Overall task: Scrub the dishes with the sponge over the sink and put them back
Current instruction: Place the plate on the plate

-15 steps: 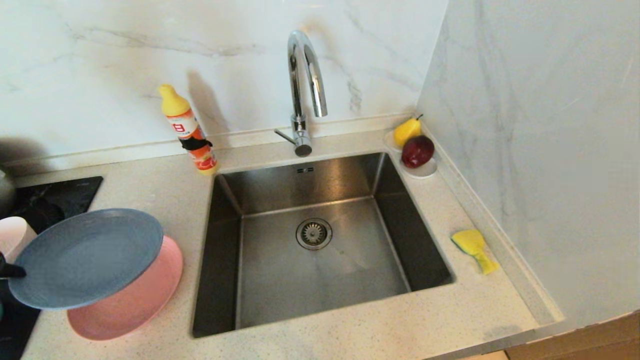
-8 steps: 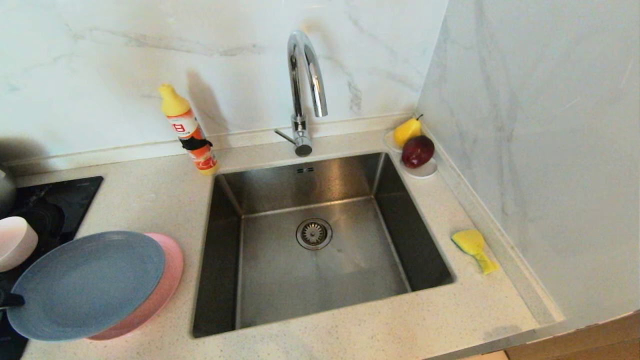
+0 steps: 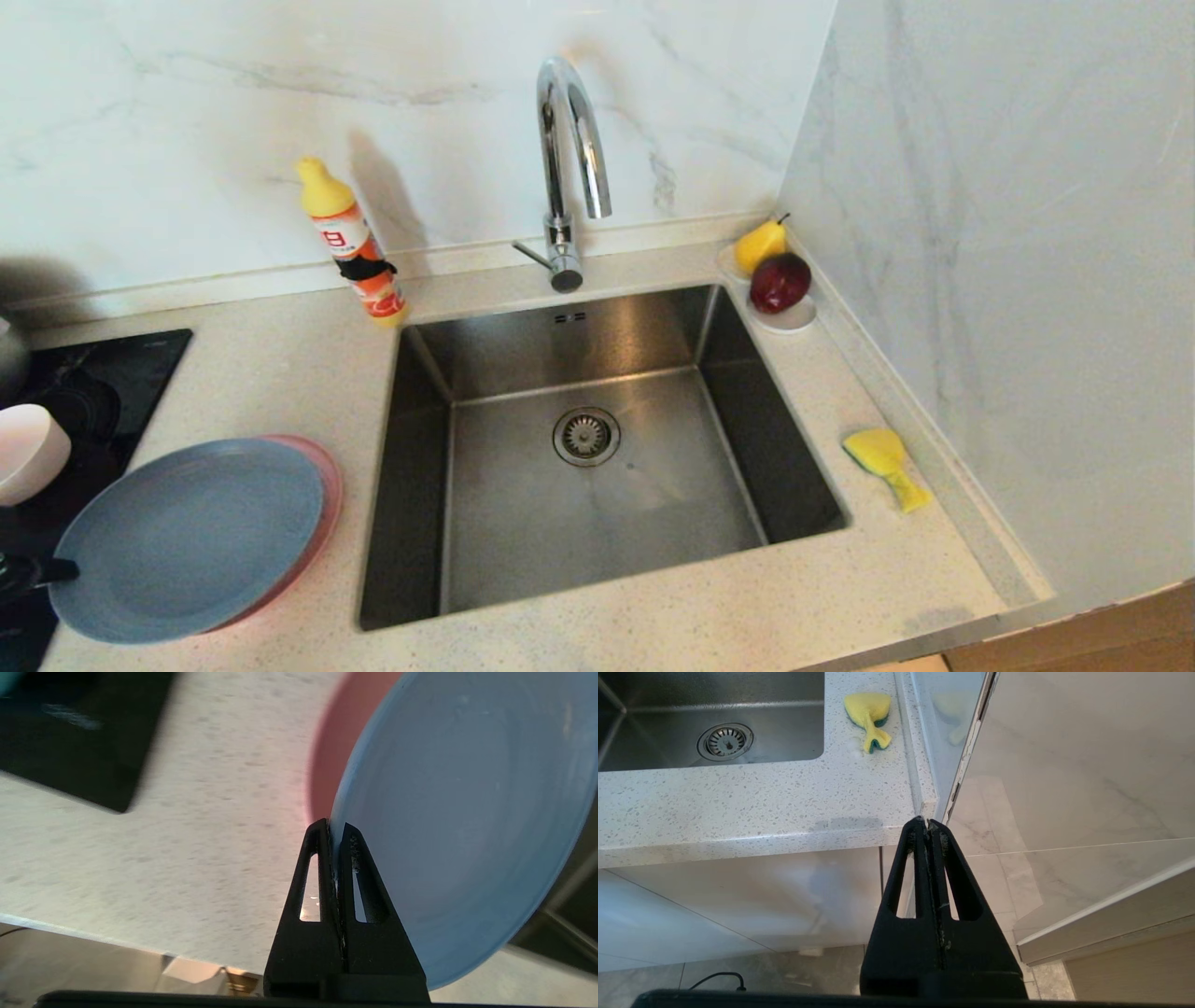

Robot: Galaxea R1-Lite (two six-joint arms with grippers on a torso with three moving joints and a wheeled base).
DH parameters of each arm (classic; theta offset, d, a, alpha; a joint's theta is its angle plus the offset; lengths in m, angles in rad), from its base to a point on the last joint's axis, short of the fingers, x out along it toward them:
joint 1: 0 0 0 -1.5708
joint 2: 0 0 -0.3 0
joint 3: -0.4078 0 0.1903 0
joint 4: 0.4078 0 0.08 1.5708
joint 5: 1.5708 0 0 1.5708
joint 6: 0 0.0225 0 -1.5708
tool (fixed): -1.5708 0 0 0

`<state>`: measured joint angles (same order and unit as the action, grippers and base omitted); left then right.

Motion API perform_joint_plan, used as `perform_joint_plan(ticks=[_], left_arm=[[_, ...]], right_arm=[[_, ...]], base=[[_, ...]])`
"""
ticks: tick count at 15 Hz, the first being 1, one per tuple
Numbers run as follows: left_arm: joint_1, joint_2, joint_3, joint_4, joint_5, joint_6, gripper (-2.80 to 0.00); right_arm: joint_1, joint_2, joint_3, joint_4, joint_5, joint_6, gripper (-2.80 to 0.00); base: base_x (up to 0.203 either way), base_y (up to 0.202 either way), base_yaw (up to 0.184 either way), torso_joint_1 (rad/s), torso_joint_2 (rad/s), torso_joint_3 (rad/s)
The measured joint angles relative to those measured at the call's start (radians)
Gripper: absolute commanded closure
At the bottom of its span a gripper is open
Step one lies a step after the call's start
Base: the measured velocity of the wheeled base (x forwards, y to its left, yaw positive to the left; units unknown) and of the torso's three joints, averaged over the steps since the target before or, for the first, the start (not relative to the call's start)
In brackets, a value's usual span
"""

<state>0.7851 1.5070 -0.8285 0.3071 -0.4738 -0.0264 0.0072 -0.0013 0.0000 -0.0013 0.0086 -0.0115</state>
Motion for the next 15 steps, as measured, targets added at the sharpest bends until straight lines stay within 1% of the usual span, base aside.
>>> perform_joint_plan(ticks=[3,5,8,12,15], left_arm=[[0.000,0.018,0.025,-0.016,-0.011,0.006,0.00],[0.000,0.041,0.053,-0.072,-0.012,0.018,0.00],[0.000,0.095,0.081,-0.191,-0.011,0.021,0.00],[0.000,0.133,0.086,-0.226,-0.024,0.024,0.00],[0.000,0.154,0.093,-0.298,-0.052,0.036,0.00]], right_arm=[[0.000,0.000,0.000,0.000,0.000,0.000,0.00],[0.000,0.000,0.000,0.000,0.000,0.000,0.00],[0.000,0.000,0.000,0.000,0.000,0.000,0.00],[0.000,0.000,0.000,0.000,0.000,0.000,0.00],[0.000,0.000,0.000,0.000,0.000,0.000,0.00]], base=[[0.000,0.000,0.000,0.000,0.00,0.000],[0.000,0.000,0.000,0.000,0.00,0.000],[0.000,0.000,0.000,0.000,0.00,0.000],[0.000,0.000,0.000,0.000,0.00,0.000],[0.000,0.000,0.000,0.000,0.00,0.000]])
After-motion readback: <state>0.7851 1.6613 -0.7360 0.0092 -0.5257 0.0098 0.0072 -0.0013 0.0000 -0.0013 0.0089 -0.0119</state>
